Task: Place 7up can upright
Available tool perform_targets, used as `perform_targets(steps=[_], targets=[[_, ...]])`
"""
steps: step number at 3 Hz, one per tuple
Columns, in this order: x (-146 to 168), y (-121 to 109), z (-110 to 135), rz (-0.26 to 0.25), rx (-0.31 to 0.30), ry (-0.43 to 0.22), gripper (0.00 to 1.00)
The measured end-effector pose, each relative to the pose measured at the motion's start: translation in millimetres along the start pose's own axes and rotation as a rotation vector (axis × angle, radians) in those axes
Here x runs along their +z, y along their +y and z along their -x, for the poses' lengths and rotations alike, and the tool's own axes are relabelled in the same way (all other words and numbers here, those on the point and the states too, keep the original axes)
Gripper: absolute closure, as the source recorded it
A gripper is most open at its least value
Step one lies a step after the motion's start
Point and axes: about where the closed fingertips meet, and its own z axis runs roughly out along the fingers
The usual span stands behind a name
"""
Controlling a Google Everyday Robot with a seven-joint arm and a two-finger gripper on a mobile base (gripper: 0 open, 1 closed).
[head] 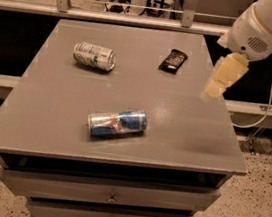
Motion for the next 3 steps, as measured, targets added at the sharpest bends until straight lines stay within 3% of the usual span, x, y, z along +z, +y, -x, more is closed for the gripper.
perform_targets(steps=[1,2,3], targets=[[46,-27,37,0.054,0.097,-0.057,0.0],[46,-27,39,0.053,0.098,-0.063,0.0],[59,-29,56,0.037,0.131,-0.156,0.0]])
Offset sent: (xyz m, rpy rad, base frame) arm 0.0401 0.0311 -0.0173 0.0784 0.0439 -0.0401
